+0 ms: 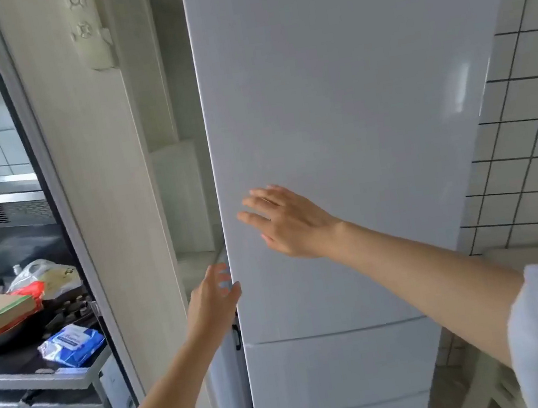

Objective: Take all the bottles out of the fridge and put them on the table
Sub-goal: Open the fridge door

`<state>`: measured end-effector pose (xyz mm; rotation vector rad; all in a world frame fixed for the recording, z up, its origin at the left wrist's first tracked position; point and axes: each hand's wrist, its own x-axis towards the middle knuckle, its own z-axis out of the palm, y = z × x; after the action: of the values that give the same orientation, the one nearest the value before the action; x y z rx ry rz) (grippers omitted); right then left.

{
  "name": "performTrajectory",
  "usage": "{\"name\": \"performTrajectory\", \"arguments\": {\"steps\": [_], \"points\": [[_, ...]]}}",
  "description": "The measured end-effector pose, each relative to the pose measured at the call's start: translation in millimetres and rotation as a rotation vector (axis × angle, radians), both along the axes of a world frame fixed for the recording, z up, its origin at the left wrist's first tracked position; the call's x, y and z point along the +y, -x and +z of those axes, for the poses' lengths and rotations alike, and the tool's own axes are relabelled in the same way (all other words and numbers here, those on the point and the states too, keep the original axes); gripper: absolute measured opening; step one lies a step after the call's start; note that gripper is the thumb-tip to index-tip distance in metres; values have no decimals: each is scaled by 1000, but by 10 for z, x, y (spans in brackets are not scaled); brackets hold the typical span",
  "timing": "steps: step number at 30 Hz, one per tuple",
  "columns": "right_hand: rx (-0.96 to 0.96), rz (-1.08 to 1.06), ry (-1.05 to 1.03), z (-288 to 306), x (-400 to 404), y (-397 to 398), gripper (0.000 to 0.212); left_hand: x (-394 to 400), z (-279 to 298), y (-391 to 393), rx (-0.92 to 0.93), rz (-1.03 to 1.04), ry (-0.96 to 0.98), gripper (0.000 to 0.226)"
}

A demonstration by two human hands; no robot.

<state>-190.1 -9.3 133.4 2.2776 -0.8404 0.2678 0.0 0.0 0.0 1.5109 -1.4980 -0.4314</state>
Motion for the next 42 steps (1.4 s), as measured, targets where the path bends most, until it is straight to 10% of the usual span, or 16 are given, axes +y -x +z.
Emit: {"name": "performTrajectory", "arguments": {"steps": [6,14,42], "points": [[270,34,163,262,-678,-283,49,-693,122,-92,103,-83,-97,52],[476,-46,252,269,-1010,-659,46,-1086,-3,-97,231,-222,-71,31],[25,112,278,-152,356,-351,18,194,-182,-12,261,-265,78,32]]}}
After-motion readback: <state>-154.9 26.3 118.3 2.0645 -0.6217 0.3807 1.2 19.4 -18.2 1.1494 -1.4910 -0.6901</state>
